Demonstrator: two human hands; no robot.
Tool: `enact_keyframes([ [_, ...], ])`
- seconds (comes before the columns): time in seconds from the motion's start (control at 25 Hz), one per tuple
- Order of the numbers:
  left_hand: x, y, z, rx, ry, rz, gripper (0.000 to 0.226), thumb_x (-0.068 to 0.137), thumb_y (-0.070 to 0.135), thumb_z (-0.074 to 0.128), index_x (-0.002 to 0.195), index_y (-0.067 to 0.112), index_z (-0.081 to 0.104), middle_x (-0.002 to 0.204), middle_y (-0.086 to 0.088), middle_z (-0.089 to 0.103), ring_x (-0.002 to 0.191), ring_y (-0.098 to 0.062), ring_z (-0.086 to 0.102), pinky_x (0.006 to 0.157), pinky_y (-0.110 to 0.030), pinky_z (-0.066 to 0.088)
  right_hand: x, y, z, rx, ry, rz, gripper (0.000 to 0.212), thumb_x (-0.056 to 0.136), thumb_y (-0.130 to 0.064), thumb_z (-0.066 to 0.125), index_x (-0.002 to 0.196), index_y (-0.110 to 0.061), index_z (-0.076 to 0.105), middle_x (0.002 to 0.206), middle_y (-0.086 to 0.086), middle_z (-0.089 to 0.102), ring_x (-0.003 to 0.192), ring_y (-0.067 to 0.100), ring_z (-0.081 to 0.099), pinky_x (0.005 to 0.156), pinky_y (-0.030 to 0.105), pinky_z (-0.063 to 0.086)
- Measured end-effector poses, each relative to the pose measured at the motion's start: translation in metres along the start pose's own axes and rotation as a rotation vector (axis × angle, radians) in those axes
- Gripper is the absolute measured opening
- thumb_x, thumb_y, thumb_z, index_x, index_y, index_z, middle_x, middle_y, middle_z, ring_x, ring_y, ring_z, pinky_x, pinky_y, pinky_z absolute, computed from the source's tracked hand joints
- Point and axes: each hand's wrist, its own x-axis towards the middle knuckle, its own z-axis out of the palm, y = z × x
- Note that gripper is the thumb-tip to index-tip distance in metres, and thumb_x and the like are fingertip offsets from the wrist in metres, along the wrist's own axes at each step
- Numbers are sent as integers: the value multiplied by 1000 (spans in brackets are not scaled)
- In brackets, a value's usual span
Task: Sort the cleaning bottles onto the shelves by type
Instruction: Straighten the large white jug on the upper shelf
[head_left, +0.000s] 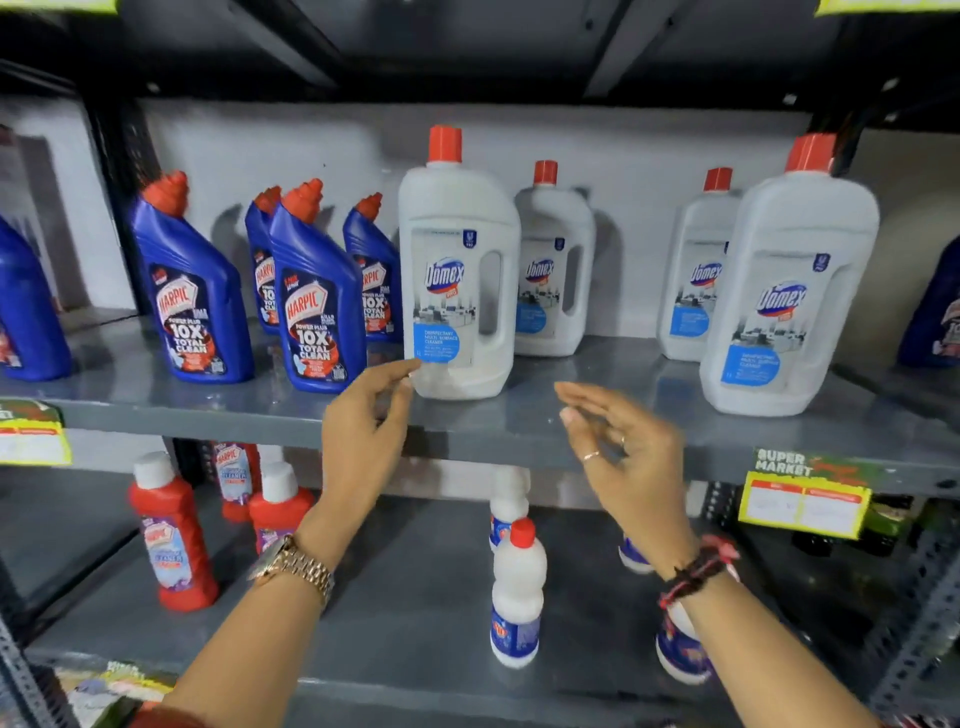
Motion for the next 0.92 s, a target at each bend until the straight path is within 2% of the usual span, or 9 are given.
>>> enact_keyframes([
  [0.12, 22, 6, 5, -74, -76, -106, 36, 89, 20, 52, 125, 18, 54, 114, 8, 63, 98, -4, 61, 76, -2, 43, 44, 3, 19, 3, -72, 74, 34, 84, -11, 63, 117, -12, 61, 114, -5, 64, 104, 2, 63, 90, 12, 48],
  [0.24, 42, 3, 13, -95, -216, -200, 36, 89, 24, 52, 125, 16, 51, 120, 6, 62, 103, -5, 59, 92, -20, 49, 77, 20, 52, 54, -165, 245, 38, 88, -17, 58, 125, -11, 53, 123, -4, 58, 110, 11, 58, 95, 16, 46],
  [0.28, 48, 0, 15, -65, -243, -224, 37, 89, 27, 53, 124, 16, 50, 121, 1, 63, 104, -10, 59, 95, -28, 49, 84, 25, 62, 58, -176, 278, 32, 88, -21, 56, 119, -11, 55, 118, 1, 63, 105, 15, 61, 95, 26, 48],
  [0.36, 58, -5, 18, 18, -255, -261, 37, 88, 27, 55, 121, 12, 52, 121, -7, 64, 106, -18, 60, 93, -32, 47, 93, 34, 78, 20, -186, 317, 21, 89, -29, 53, 97, -10, 55, 86, 4, 65, 83, 24, 62, 83, 40, 51],
  [0.48, 69, -6, 23, 102, -244, -314, 33, 86, 23, 58, 115, 7, 55, 120, -11, 65, 112, -27, 59, 95, -38, 47, 98, 40, 82, 36, -173, 379, 19, 89, -26, 54, 76, -14, 47, 66, -3, 48, 66, 16, 49, 68, 32, 41],
  [0.6, 72, -1, 32, 50, -283, -368, 34, 86, 19, 58, 117, 7, 54, 123, -11, 63, 113, -26, 58, 92, -35, 49, 97, 45, 67, 58, -187, 405, 19, 86, -27, 59, 78, -12, 53, 76, 8, 62, 74, 19, 58, 70, 32, 48],
  [0.72, 68, 9, 46, -121, -340, -442, 36, 85, 13, 59, 120, 9, 52, 121, -5, 63, 106, -19, 59, 71, -23, 52, 95, 51, 40, 31, -183, 405, 27, 84, -30, 62, 91, -4, 61, 94, 14, 71, 88, 23, 66, 81, 35, 54],
  [0.84, 65, 17, 69, -246, -355, -498, 36, 83, 12, 62, 118, 9, 54, 122, -9, 63, 110, -24, 60, 86, -41, 55, 94, 60, 10, 47, -199, 418, 24, 84, -32, 62, 97, -12, 65, 99, 7, 72, 95, 21, 67, 88, 38, 54],
  [0.92, 62, 22, 82, -295, -366, -518, 39, 81, 13, 64, 118, 9, 54, 121, -10, 64, 110, -25, 60, 90, -44, 53, 93, 68, -4, 47, -210, 476, 26, 83, -38, 61, 95, -16, 65, 101, 9, 72, 99, 24, 66, 91, 47, 53],
])
